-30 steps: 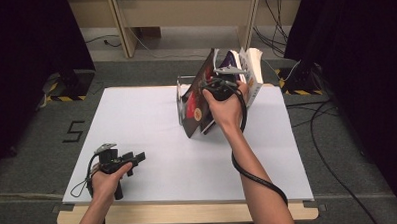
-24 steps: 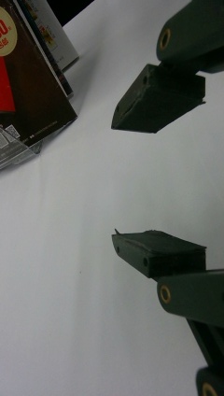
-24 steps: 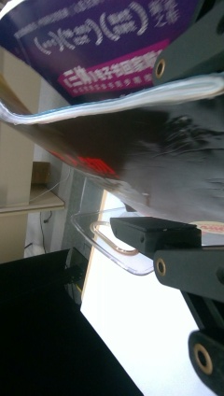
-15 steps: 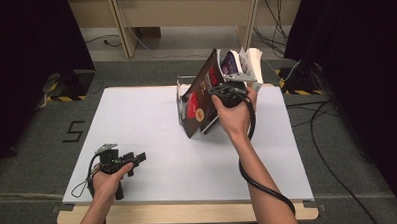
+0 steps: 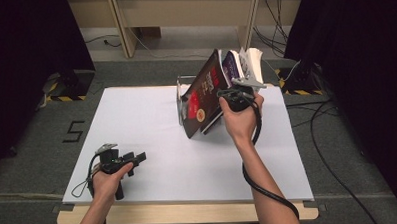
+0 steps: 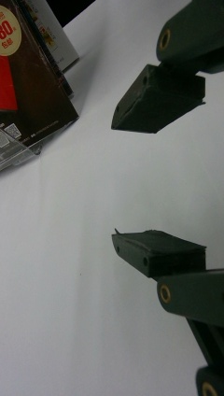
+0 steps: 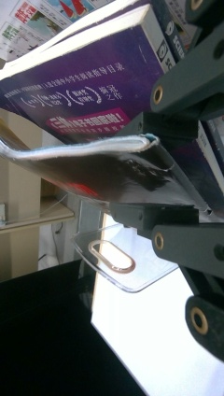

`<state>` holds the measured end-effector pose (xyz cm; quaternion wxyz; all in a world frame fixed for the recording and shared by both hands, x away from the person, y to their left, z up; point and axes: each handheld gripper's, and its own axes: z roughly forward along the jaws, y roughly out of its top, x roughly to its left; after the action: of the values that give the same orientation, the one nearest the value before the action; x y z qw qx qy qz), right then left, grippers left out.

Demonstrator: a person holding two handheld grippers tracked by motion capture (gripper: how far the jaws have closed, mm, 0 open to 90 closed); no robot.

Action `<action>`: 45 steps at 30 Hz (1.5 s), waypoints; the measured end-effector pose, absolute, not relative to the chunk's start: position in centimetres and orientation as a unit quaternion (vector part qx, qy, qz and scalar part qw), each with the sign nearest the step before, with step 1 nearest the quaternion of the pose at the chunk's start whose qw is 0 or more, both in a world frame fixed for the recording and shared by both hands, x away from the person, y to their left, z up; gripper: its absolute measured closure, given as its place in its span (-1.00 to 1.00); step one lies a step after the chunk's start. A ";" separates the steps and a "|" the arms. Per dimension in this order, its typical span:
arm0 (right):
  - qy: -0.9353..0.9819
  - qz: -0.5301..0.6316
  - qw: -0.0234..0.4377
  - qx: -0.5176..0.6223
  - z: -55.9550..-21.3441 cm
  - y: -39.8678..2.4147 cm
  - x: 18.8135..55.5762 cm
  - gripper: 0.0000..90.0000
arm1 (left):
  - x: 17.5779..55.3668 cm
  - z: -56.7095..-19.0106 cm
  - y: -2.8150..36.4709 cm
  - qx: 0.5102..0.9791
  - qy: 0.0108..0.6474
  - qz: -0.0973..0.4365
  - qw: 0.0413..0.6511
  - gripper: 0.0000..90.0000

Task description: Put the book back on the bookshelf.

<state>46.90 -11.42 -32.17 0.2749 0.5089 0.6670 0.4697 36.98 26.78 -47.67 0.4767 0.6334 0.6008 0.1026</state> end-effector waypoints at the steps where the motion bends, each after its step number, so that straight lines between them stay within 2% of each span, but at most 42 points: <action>1: 0.669 0.467 0.277 0.508 -32.1 -11.5 47.0 0.47 | 37.0 -47.7 26.8 0.633 0.601 0.102 0.477 -0.15; 5: 0.665 0.470 0.277 0.510 -32.1 -11.7 46.9 0.46 | 37.0 -47.6 26.9 0.632 0.601 0.104 0.478 -0.15; 9: 0.660 0.482 0.274 0.508 -32.1 -11.9 46.7 0.64 | 37.0 -47.7 26.8 0.632 0.601 0.102 0.478 -0.15; 15: 0.655 0.484 0.270 0.514 -32.1 -12.2 46.5 0.53 | 37.0 -47.6 26.9 0.632 0.601 0.103 0.478 -0.15; 19: 0.654 0.485 0.274 0.511 -32.2 -12.5 46.2 0.57 | 37.0 -47.8 26.7 0.632 0.602 0.102 0.477 -0.15; 39: 0.652 0.495 0.277 0.503 -33.4 -13.3 44.6 0.48 | 37.0 -47.7 26.7 0.635 0.599 0.102 0.476 -0.15; 45: 0.646 0.502 0.275 0.505 -33.1 -13.5 45.3 0.50 | 37.0 -47.7 26.5 0.635 0.599 0.102 0.477 -0.15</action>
<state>45.26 -13.52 -33.15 0.2754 0.5049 0.6462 0.5016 36.99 26.53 -47.75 0.4769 0.6352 0.5989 0.1024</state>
